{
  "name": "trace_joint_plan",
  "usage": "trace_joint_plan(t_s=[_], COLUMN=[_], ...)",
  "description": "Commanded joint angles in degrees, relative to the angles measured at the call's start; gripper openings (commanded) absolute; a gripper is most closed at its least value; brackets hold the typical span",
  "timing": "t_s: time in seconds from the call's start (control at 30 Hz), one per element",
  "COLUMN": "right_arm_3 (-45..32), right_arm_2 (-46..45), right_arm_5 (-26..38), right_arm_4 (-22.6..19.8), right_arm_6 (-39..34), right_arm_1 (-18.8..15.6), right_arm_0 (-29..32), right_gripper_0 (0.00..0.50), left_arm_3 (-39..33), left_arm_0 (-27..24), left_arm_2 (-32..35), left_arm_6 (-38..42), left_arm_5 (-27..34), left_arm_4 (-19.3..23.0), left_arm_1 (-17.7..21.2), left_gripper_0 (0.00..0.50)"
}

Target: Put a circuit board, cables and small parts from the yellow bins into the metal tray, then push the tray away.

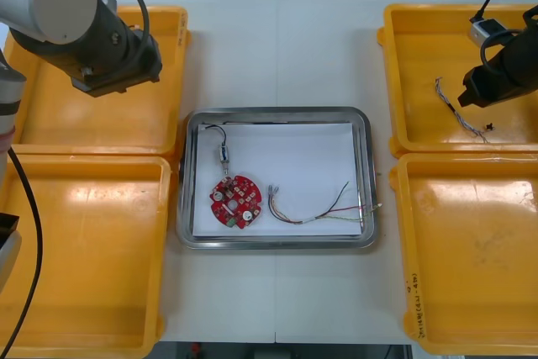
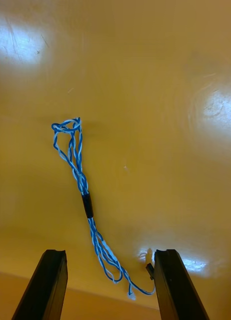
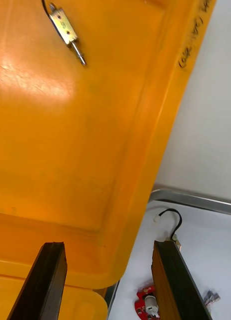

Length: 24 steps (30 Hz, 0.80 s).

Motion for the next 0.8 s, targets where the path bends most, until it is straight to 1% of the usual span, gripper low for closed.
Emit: trace_joint_plan(t_s=[0.03, 0.27, 0.53, 0.73, 0.8], right_arm_3=[0.5, 2.3, 4.3, 6.4, 7.2], right_arm_2=[0.4, 0.5, 0.5, 1.5, 2.0], right_arm_5=[-0.7, -3.0, -5.2, -7.8, -8.7], right_arm_4=[-0.1, -0.5, -0.2, -0.8, -0.8], right_arm_6=[2.3, 2.1, 2.1, 1.9, 2.0], right_arm_1=[0.9, 1.3, 1.5, 1.7, 1.7], right_arm_0=[-2.4, -2.4, -2.4, -2.4, -2.4], right_gripper_0=[0.5, 0.5, 0.5, 0.5, 0.5], left_arm_3=[1.7, 7.5, 15.2, 20.9, 22.1], left_arm_0=[-2.5, -2.8, -5.9, -6.8, -6.9], left_arm_2=[3.6, 4.8, 4.8, 4.7, 4.7], left_arm_6=[-4.3, -5.8, -6.5, -7.4, -7.8], left_arm_5=[-1.1, -7.2, -12.2, -19.2, -20.5], left_arm_4=[-1.6, -2.2, -3.3, -3.5, -3.4], left_arm_1=[2.1, 2.9, 2.9, 2.8, 2.8], left_gripper_0=[0.5, 0.5, 0.5, 0.5, 0.5])
